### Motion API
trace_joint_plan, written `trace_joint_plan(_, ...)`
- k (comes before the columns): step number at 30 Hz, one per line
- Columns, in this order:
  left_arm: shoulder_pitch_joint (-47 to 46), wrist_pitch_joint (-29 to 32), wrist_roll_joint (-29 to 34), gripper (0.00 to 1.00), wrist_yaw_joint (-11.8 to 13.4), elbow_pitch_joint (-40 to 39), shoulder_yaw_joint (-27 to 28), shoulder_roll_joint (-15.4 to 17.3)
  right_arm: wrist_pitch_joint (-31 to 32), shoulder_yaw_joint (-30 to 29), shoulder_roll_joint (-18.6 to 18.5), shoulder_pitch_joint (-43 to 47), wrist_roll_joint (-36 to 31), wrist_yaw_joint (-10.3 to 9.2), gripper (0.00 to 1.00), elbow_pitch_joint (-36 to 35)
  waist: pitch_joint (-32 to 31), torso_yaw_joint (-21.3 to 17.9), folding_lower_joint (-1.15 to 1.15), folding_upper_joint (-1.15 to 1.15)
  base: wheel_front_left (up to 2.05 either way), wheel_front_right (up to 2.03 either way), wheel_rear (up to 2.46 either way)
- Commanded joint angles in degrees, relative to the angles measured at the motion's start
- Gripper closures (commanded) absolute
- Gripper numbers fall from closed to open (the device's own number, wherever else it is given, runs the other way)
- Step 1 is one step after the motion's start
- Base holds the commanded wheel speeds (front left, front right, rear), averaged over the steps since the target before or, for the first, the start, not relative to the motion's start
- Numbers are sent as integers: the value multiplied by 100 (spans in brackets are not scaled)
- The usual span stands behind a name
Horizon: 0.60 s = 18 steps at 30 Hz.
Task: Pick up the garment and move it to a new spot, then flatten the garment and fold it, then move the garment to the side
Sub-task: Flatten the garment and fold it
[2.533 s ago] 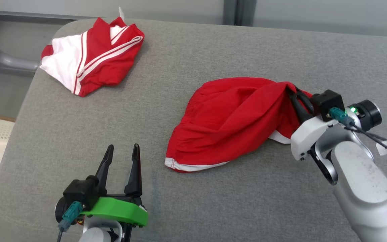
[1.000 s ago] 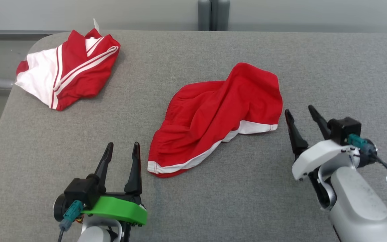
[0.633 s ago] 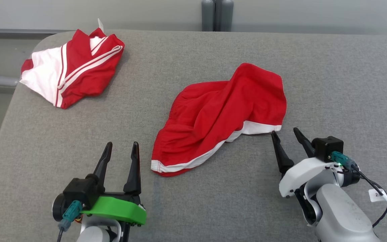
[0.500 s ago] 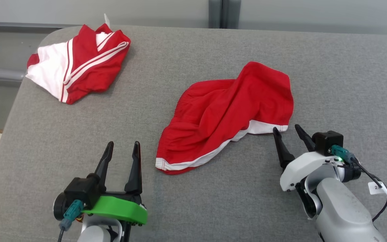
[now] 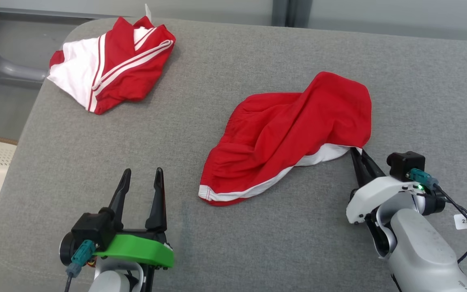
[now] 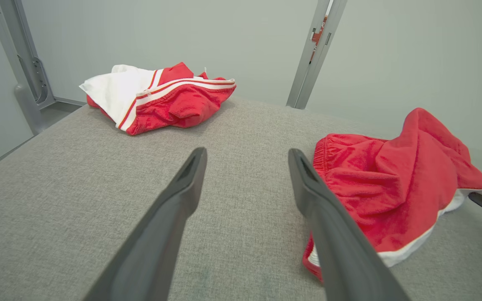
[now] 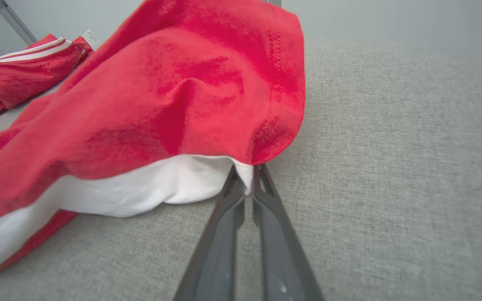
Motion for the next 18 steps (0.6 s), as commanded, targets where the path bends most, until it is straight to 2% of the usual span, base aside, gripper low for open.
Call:
trace_joint_plan(1, 36, -19, -52, 0, 4, -6, 13, 12, -17, -44, -62, 134, 13, 1, 100, -103, -64, -125, 0, 0, 0, 0, 0)
trace_joint_plan(9, 112, -19, -111, 0, 17, -18, -14, 12, -17, -229, -240, 488, -227, 1, 100, -382, -175, -484, 0, 0, 0, 0, 0)
trace_joint_plan(18, 111, -19, -144, 0, 27, -24, -59, 12, 334, -422, -431, 767, -573, 1, 100, -738, -161, -635, 0, 0, 0, 0, 0)
